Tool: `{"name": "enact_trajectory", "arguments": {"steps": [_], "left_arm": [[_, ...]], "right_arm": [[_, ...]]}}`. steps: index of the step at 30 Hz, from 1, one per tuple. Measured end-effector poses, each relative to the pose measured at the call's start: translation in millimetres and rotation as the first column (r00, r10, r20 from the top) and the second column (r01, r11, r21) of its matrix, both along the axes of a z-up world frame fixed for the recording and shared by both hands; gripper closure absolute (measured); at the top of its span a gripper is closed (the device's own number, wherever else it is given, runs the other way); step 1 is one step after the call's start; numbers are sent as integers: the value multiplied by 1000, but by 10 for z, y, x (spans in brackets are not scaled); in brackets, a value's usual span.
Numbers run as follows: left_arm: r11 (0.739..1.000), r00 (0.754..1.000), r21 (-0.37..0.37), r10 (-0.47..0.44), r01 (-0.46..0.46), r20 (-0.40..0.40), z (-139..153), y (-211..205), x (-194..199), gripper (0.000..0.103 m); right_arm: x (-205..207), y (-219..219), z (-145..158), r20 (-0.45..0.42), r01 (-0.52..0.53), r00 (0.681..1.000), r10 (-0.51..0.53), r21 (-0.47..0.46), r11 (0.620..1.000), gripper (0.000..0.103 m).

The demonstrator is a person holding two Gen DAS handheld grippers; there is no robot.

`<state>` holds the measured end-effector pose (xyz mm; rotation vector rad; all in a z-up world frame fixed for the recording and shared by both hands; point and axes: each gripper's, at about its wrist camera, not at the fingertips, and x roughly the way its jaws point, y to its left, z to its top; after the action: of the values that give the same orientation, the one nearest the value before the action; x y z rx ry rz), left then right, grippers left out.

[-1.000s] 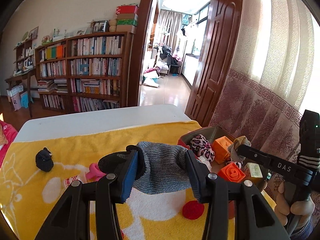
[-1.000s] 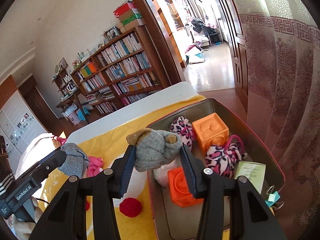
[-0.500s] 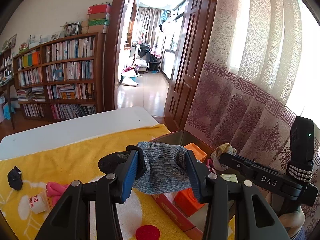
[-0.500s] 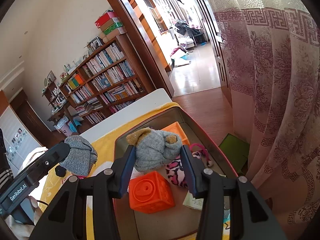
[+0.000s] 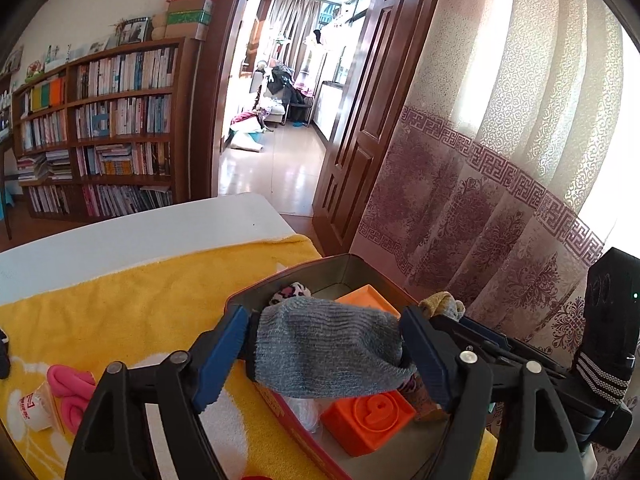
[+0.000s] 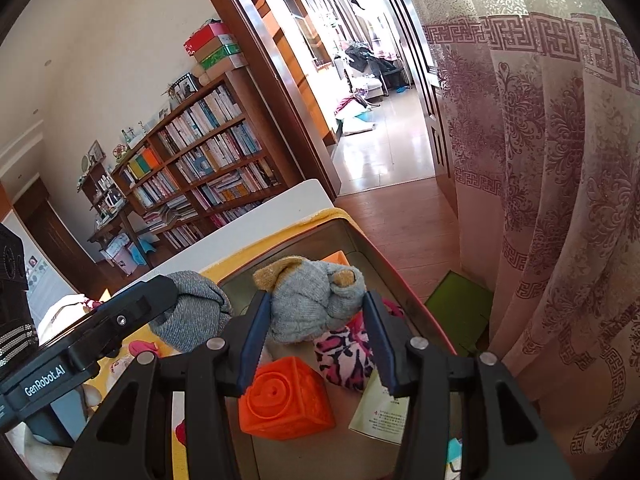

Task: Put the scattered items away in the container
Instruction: 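Carry both grey socks over the red tin, then lower both socks into the tin and open both grippers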

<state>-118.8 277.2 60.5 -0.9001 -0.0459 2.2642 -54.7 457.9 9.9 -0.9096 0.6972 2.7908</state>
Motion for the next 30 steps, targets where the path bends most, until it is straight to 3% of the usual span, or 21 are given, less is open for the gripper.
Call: {"name": "enact_trajectory", "arguments": {"steps": [3, 30], "left_arm": [[1000, 1000, 25, 13, -13, 6, 5, -41, -21, 19], [996, 995, -14, 94, -94, 42, -97, -495, -13, 19]], "right_arm": [[2, 56, -46, 2, 15, 1000, -15, -26, 1000, 42], [6, -46, -55, 3, -1, 1000, 1, -24, 1000, 42]]}}
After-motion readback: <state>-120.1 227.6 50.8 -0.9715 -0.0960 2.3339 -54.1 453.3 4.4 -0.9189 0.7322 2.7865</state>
